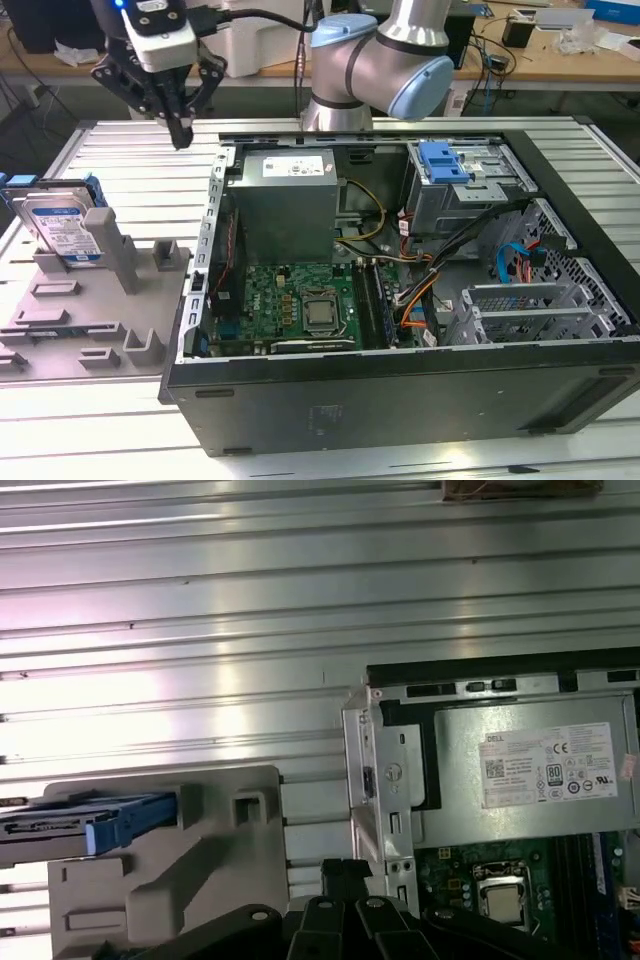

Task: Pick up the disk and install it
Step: 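Reach for the disk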

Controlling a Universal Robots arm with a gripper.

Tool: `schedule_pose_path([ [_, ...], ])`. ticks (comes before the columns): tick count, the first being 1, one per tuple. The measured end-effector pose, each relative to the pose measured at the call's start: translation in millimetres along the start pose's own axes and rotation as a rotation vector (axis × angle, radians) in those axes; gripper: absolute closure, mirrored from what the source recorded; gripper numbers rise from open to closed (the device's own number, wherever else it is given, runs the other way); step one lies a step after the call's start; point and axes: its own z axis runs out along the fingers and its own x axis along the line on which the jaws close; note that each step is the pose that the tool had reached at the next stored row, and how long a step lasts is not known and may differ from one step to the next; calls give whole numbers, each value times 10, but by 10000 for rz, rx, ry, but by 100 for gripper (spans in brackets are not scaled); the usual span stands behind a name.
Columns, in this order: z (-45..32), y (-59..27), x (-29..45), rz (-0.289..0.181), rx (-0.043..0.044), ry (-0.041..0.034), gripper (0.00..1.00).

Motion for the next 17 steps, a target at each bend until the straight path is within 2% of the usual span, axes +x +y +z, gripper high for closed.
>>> schedule_pose_path([
  [7, -4, 45, 251, 1, 0, 0, 89],
  [9, -6, 71, 381, 1, 0, 0, 89],
  [17, -10, 126, 641, 8, 1, 0, 89],
])
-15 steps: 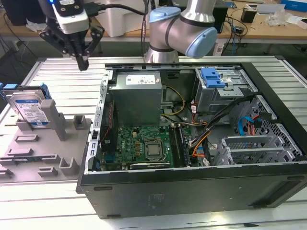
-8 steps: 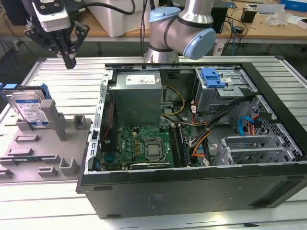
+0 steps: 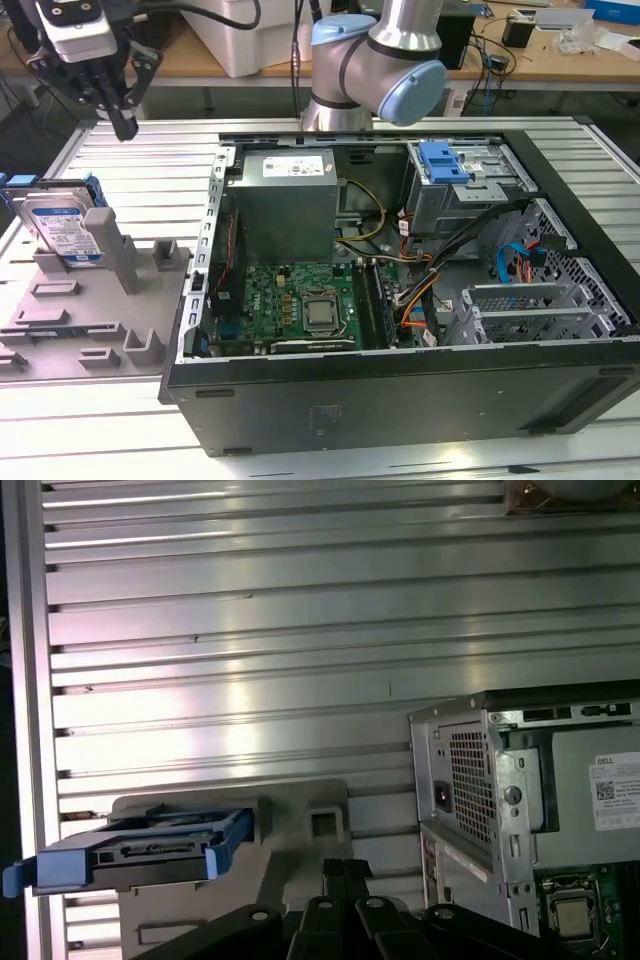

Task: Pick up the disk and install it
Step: 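Reach for the disk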

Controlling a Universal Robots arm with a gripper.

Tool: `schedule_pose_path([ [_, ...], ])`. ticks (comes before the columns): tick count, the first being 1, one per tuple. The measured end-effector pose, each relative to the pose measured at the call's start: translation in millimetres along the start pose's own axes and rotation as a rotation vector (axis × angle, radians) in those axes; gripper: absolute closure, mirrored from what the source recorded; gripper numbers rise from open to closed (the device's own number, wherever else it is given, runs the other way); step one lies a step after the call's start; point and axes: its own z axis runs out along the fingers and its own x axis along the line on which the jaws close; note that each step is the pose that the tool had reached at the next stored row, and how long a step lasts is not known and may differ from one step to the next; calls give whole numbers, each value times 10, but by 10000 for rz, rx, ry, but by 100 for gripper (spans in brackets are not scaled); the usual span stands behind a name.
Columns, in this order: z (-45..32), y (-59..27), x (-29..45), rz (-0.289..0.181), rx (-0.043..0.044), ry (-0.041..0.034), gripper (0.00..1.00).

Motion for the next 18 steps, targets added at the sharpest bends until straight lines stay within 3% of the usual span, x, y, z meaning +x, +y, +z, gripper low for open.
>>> schedule_pose_path([
  [15, -10, 74, 581, 1, -1, 0, 89],
  [18, -14, 90, 773, -1, 0, 0, 89],
])
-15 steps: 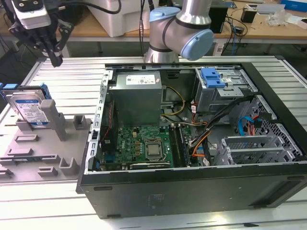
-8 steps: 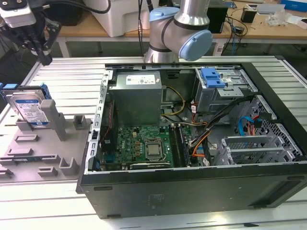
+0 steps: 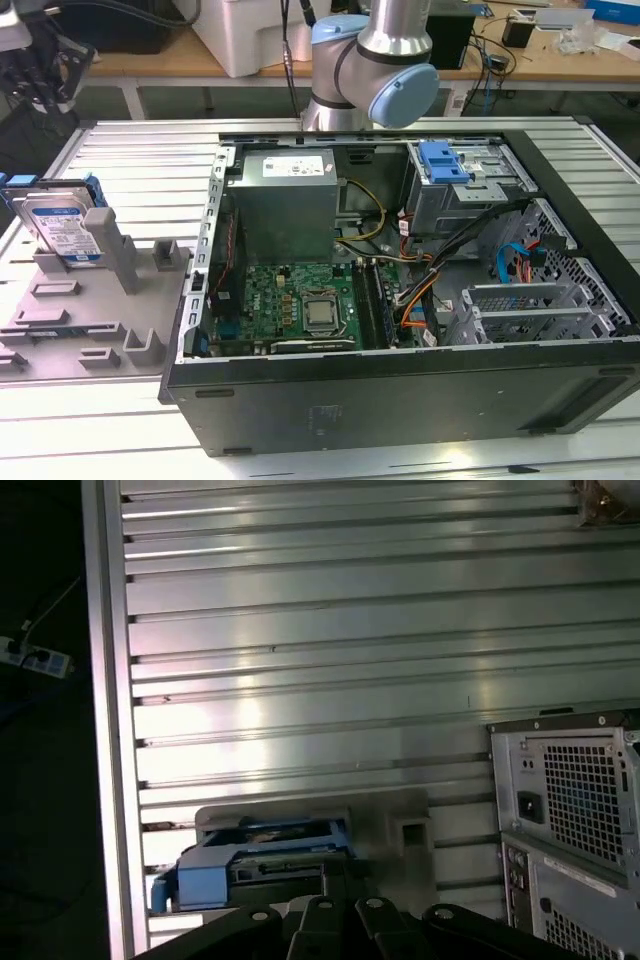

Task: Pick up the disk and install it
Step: 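Reach for the disk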

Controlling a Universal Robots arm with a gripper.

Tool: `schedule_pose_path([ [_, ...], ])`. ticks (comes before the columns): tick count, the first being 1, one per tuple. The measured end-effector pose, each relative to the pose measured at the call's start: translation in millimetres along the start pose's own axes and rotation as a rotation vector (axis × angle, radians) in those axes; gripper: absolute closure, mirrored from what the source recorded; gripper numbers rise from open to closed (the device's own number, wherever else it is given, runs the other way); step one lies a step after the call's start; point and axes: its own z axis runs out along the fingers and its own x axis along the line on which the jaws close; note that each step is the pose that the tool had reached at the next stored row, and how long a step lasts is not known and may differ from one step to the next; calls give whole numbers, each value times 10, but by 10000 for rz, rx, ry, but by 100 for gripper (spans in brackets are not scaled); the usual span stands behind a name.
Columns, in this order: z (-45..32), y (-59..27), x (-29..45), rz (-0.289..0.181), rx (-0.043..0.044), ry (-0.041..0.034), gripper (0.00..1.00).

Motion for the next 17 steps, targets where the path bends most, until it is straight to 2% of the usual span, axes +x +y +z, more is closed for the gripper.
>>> schedule_pose_path([
  [2, -3, 12, 138, 2, 0, 0, 89],
  [8, -8, 26, 367, 1, 0, 1, 89],
  [9, -8, 27, 426, 2, -1, 0, 89],
  [10, -8, 27, 449, 2, -1, -1, 89],
  [17, -9, 27, 450, 1, 0, -1, 89],
])
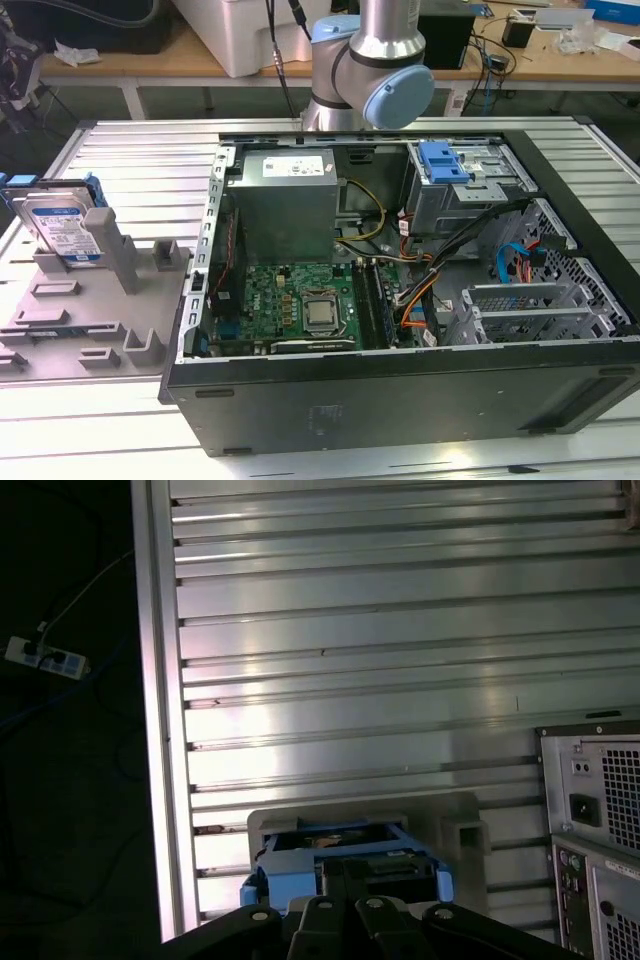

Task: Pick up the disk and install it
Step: 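Reach for the disk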

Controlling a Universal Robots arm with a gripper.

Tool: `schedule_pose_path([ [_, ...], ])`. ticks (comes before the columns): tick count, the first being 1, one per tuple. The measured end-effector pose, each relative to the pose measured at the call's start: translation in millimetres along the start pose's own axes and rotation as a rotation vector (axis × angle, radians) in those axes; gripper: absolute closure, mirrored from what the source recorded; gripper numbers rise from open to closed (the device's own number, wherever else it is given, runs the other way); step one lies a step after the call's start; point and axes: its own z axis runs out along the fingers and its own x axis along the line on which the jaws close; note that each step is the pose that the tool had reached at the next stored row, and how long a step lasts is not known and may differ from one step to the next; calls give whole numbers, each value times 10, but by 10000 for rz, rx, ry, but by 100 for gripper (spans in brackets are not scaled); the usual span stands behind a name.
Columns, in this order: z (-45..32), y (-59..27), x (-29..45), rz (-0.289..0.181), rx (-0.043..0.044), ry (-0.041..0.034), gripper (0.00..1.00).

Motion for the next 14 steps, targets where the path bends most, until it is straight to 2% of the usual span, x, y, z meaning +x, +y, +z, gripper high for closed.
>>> schedule_pose_path([
  [14, -1, 0, 5, 0, 0, 1, 89],
])
